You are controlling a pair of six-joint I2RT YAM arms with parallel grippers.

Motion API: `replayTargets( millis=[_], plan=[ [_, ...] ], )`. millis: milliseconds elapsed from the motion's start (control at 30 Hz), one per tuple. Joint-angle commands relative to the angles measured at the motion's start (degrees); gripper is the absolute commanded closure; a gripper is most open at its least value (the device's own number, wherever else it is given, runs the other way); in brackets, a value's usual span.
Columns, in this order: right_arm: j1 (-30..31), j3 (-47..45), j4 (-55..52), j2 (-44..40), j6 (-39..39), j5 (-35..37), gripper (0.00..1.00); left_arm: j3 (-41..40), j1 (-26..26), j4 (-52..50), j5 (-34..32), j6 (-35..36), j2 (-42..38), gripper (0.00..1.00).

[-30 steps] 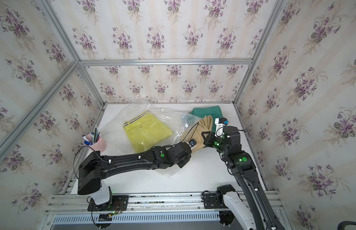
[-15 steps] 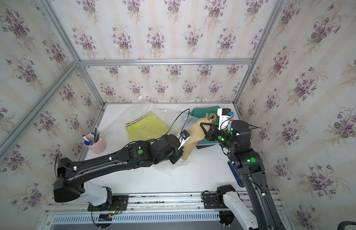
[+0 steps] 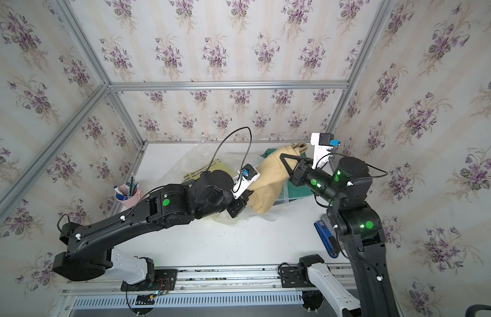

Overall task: Take the trousers out of the vacuum bag
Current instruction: Take out the trousers from the vacuum bag.

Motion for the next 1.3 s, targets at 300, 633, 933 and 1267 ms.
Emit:
replayTargets(
  millis=[300,633,933,1267],
  plan=[
    [-0.1,1.6,2.5,0.4,-2.7,6.3,1.00,1.0,0.1,6.1,8.6,1.0,1.4,0.91],
    [-0.1,1.2,2.9,0.6,-2.9,7.0,1.00,0.8,0.1,9.5,13.5,-1.2,4.2,0.35],
    [-0.1,1.3,3.0,0.6,-2.9,7.4,1.00,2.2,0.1,9.3,14.6,-2.5,5.6,0.40],
    [-0.1,4.1,2.2,1.0,-4.1,8.5,1.00,6.3,0.1,6.4,14.4,-3.1,10.1,0.81]
  ],
)
